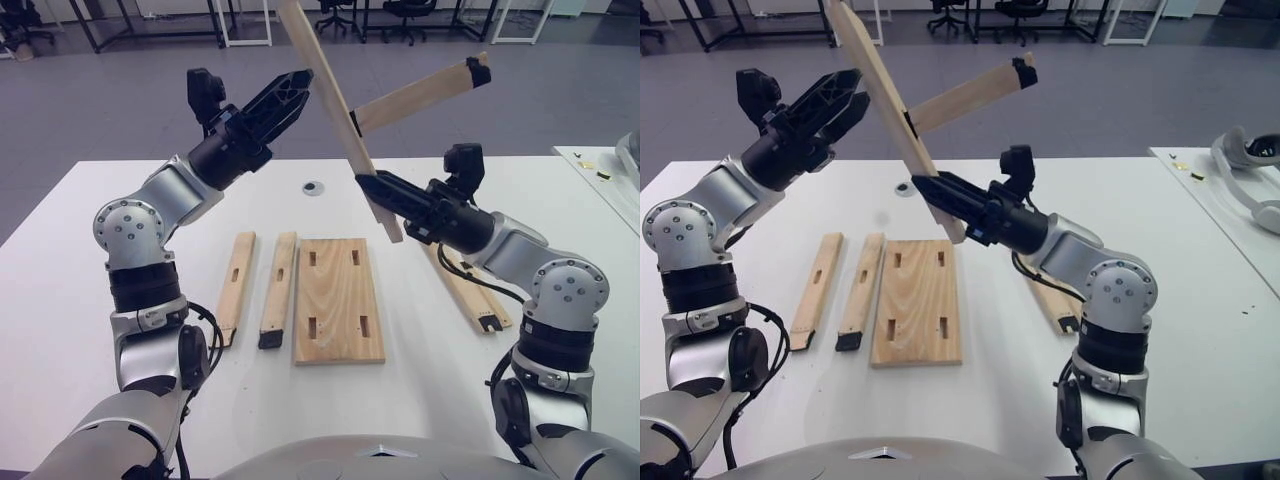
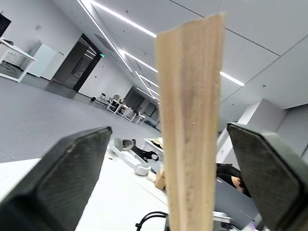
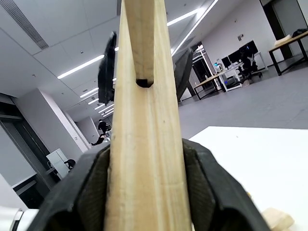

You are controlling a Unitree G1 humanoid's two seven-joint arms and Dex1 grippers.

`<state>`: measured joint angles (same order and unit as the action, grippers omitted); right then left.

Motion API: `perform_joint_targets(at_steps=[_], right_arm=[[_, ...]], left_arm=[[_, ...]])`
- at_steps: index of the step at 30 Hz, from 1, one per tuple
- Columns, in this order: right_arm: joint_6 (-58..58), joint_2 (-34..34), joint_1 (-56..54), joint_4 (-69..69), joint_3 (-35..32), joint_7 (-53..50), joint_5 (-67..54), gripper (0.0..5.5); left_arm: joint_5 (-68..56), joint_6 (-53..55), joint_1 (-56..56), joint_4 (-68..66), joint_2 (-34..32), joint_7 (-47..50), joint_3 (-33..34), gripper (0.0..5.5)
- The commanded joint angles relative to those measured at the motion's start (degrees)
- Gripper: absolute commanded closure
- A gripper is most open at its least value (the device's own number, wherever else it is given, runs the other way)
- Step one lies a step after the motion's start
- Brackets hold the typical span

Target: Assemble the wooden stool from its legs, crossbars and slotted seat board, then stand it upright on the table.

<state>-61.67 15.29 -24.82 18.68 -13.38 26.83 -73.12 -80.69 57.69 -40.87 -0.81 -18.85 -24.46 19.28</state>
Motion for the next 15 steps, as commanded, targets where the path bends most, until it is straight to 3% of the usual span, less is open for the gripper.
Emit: perform_joint_targets(at_steps=[1,5,15], right_arm=[[-0.43,1.02,1.96,0.33,1.65,-0.14,-1.35,3.45],[0.29,1.78,2.60,-0.41,2.26,-0.65,-1.36,3.45],[-0.44,4.80,3.54,-1.06,2.52,0.78,-3.57,3.45]], left_arm=[[-2.08,2.13,-0.44,1.11,-1.22,-0.02,-0.16,1.09],[-3.28,2.67,0.33,1.43,-1.16,0.66,-0.34,1.09],[-4.46,5.10,2.56,2.62,-2.46,-0.44,-1.37,2.69]])
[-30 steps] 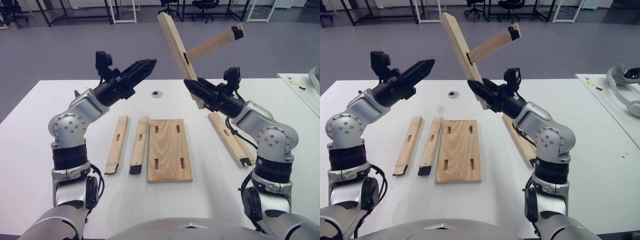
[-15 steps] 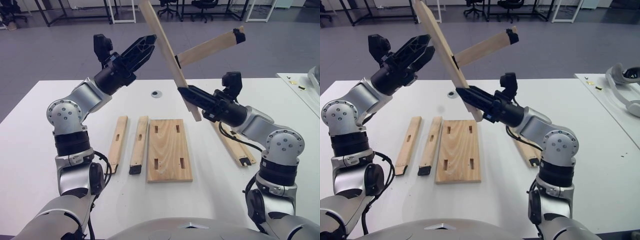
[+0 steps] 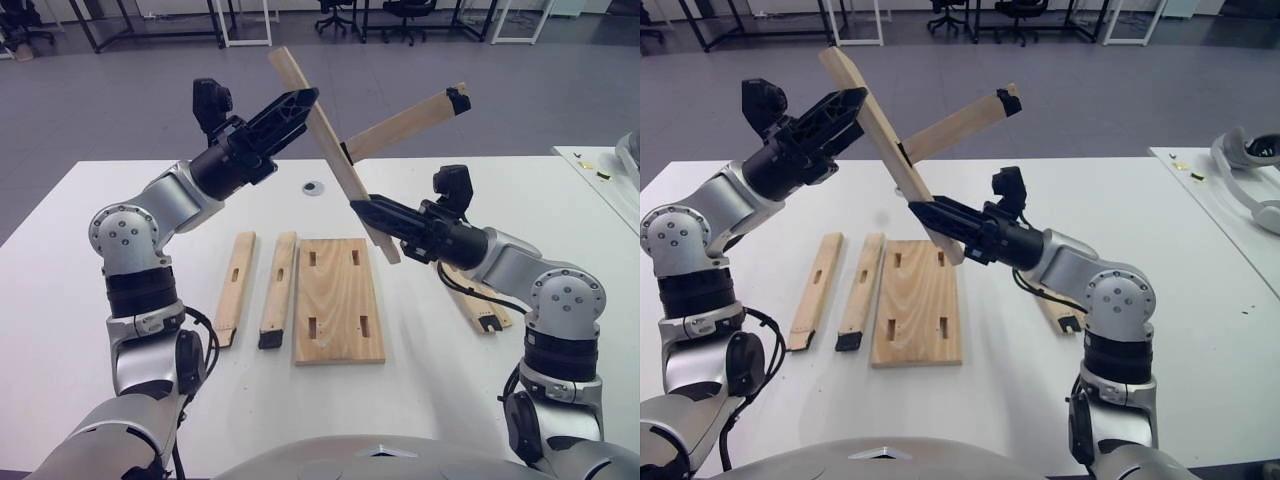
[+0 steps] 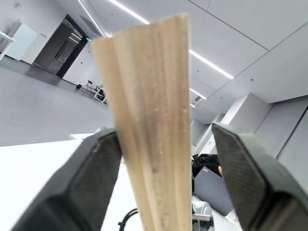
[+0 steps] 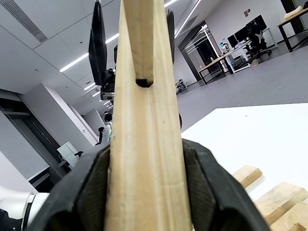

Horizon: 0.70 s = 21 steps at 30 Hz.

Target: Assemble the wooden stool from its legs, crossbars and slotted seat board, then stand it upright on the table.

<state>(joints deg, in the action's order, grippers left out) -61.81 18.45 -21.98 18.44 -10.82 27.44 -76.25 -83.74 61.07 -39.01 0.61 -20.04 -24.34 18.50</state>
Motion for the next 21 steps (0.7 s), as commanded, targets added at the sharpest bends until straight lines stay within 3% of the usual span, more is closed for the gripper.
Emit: perform_joint_targets(at_steps=[1,5,17,21], right_arm=[[-0.52,2.11,0.77,-1.06,0.11,0.49,-0.67,3.45],[-2.32,4.30,1.34,-1.92,0.52,0.90,-1.91,3.45],[-2.74,6.86,2.30,-5.56,-0.70,0.02,-2.69,3.45],[-2.44,6.69,1.98,-6.58,-0.64,-0.35,-2.92,2.51]], left_arm=[[-1.45,1.99,0.95,1.16,-1.62,-0.65,-0.63,2.83],[-1.45,2.78,1.77,1.29,-2.84,-1.35,-0.42,3.39],[0.30,4.20,4.80,2.08,-6.33,-4.03,-0.37,3.39],[4.26,3.75,5.22,1.57,-8.22,-7.18,-2.07,3.39]])
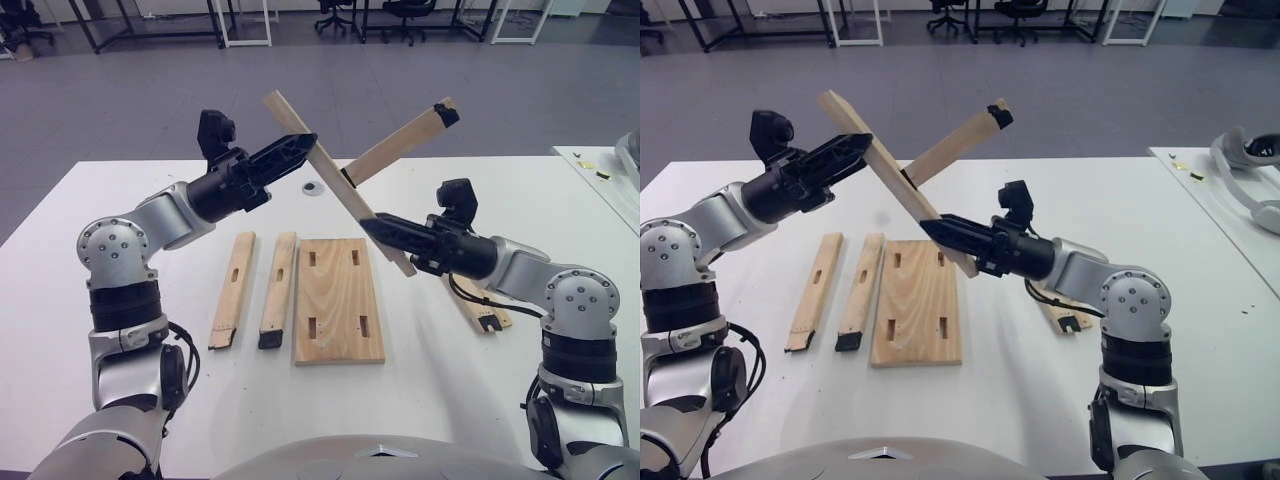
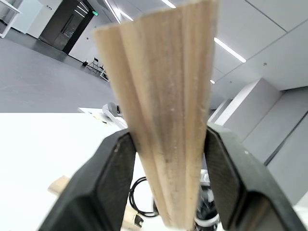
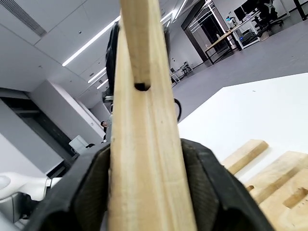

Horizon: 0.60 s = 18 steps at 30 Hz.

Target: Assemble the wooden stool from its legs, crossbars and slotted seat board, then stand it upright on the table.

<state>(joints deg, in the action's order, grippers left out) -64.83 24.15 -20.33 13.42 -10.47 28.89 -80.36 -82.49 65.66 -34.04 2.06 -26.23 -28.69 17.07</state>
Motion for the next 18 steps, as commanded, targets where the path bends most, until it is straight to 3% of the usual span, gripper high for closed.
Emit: perform_joint_targets(at_steps=[1,10,18], right_arm=[[0.82,1.01,0.46,-1.49,-0.91,-1.73,1.43,2.29],[1.84,4.87,6.16,2.19,1.55,4.96,7.07,0.68],[10.97,12.81,6.71,-7.92,-8.32,9.27,17.96,0.63]], left_arm=[[5.05,-2.19,0.04,-0.63,-2.28,-3.35,-0.79,3.40],[17.32,-8.36,0.88,-4.78,-9.74,-12.63,0.10,3.40],[29.24,-17.21,10.17,7.36,-22.37,-33.12,-5.22,3.40]])
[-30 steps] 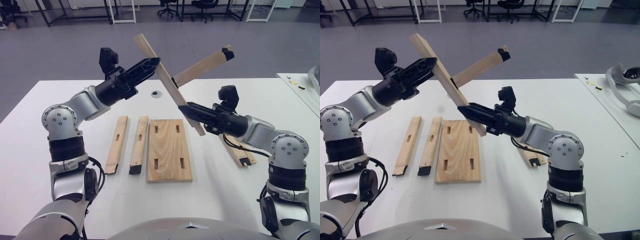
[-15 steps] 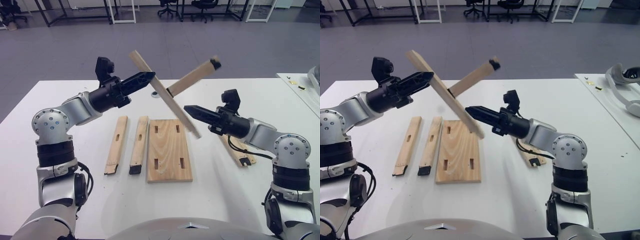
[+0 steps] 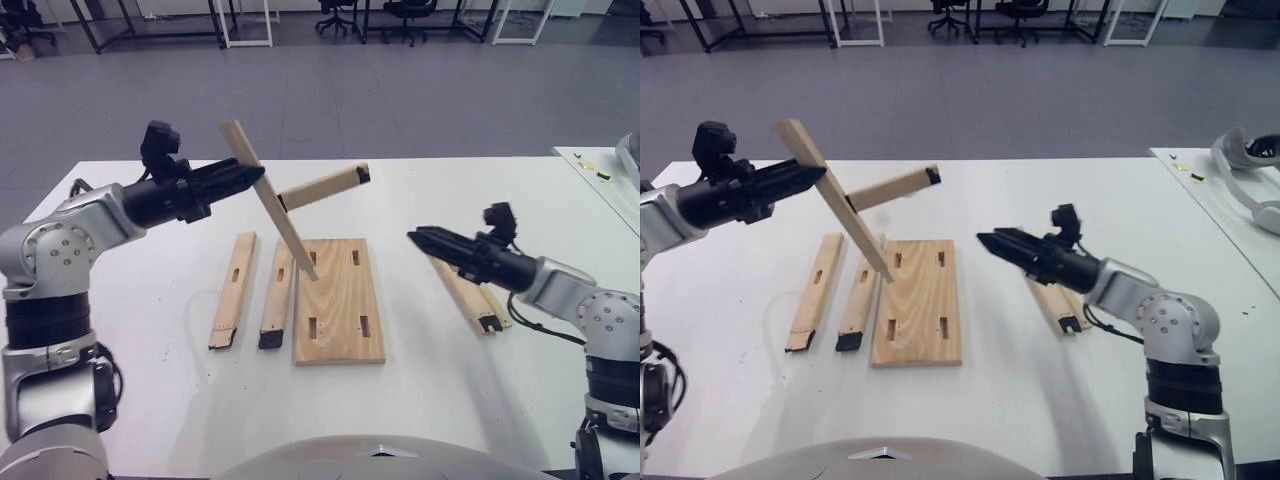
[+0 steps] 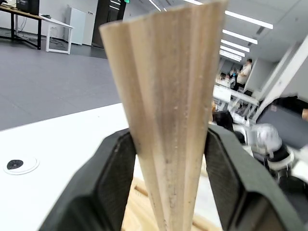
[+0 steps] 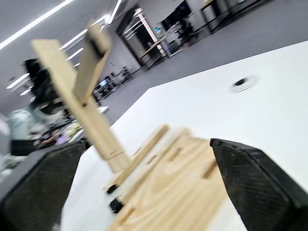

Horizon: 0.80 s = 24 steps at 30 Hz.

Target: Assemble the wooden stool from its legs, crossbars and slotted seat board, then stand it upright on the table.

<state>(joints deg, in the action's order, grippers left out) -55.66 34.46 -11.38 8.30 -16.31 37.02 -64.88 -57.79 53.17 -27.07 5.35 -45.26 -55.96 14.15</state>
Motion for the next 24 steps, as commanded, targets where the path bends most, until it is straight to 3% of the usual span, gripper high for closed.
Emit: perform_joint_targets(at_steps=[1,8,24], right_arm=[[2.26,3.24,-2.70,-3.66,-3.01,1.62,3.15,0.63],[2.91,4.90,-5.23,-6.14,-3.58,4.03,5.87,0.63],[-0.32,7.25,-10.31,-9.27,-1.97,8.05,9.21,0.63]], left_arm=[[6.01,-7.17,4.10,5.53,-3.07,-7.19,-2.83,3.40],[8.44,-16.06,9.26,13.29,0.44,-11.07,-3.41,3.40],[8.57,-19.75,21.76,23.35,3.73,-6.01,-2.75,3.40]])
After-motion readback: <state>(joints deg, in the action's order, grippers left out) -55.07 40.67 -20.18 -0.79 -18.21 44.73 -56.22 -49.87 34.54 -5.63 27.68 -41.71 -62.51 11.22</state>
